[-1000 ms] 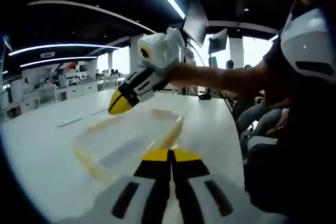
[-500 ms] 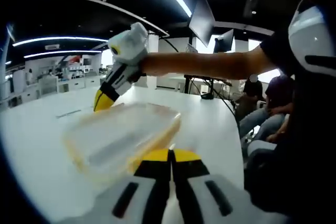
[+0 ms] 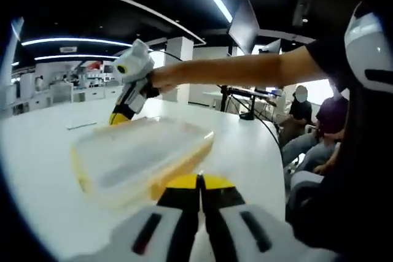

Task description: Snap each plastic latch of the storage box into its locked position after aligning the lid with the box until every specified latch is closed and the lid sits flush.

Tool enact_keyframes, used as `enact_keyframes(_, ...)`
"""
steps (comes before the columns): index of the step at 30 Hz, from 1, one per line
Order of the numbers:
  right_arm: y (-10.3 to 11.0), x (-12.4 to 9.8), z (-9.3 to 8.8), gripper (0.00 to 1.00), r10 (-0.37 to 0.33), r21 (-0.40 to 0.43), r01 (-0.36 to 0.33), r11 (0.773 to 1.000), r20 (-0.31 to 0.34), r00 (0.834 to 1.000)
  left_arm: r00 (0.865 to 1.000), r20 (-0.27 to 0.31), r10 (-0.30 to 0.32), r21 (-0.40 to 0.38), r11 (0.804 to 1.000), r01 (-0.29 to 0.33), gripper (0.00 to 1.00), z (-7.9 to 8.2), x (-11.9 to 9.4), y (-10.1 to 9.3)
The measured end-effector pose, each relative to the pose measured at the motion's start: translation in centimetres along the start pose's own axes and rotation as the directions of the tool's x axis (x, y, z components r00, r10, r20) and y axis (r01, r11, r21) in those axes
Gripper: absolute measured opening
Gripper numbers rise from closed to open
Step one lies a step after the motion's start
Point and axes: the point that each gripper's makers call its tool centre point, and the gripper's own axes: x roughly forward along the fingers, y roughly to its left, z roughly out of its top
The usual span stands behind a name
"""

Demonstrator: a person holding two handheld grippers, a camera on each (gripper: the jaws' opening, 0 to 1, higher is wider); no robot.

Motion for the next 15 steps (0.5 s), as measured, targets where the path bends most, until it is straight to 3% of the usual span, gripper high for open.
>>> enact_keyframes(3, 0.0, 0.6, -0.6, 0.0, 0.032, -0.009, -0.032, 0.999, -0.04, 0.999, 1.0, -0.005, 0.026, -0.049, 0.998, -0.026, 0.0, -0.2, 0.0, 0.4)
enact_keyframes(5, 0.8, 1.0, -0.7, 0.0, 0.08, -0.021, -0.081, 0.996, -0.045, 0.996, 0.999, 0.003, 0.034, -0.067, 0.997, -0.034, 0.0, -0.2, 0.0, 0.5)
enact_keyframes(15, 0.7, 1.4, -0.4, 0.0, 0.175, -0.036, -0.178, 0.983, -0.072, 0.982, 0.997, 0.031, 0.065, -0.119, 0.991, -0.061, 0.0, 0.2, 0.3, 1.3)
